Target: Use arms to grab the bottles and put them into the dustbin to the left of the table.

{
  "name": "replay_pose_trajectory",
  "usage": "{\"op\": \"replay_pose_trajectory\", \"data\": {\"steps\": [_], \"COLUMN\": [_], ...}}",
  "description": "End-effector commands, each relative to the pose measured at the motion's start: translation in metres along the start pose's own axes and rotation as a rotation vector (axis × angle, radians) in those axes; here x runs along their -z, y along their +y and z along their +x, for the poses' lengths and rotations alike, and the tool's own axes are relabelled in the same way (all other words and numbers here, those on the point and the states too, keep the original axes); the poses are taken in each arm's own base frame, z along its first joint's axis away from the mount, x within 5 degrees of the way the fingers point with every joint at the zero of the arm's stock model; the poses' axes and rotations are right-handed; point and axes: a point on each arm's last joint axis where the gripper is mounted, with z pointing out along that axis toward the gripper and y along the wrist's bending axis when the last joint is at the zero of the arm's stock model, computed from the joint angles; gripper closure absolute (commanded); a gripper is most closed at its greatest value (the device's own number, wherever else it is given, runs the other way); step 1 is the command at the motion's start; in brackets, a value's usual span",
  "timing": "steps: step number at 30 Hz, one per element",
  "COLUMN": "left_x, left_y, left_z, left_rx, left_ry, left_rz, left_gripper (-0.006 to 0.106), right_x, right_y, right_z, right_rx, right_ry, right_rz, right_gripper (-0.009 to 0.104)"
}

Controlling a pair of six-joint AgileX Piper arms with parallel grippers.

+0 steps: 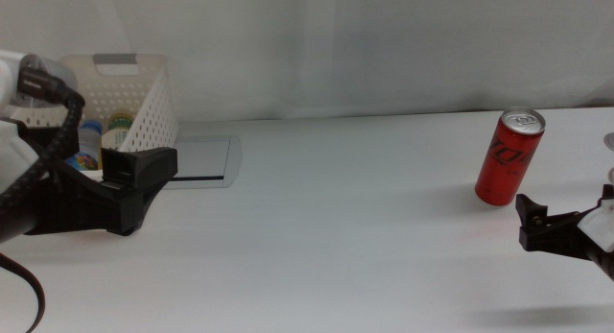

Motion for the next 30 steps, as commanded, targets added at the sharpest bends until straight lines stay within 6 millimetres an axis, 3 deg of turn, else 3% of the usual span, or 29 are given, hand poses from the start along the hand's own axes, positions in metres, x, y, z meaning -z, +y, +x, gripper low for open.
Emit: {"op": "replay_pose_trajectory", "data": {"steps": [1,30], "left_x": [0.0,0.0], "left_y": [-0.002,-0.002], "left_z": [0.001,0.001], "left_rx": [0.015,0.004], "left_ry": [-0.004,-0.004], "left_rz": [0.011,0.011], "left_gripper": [0.009,0.009], "right_x": [-0.009,-0.109], "right_y": [0.002,0.023], "right_z": [-0.002,-0.012], "right_rx": [0.013,-0.025], "right_ry": [-0.037,-0.067], "right_rz": [0.0,-0.015], "right_gripper": [-0.008,-0.008]}}
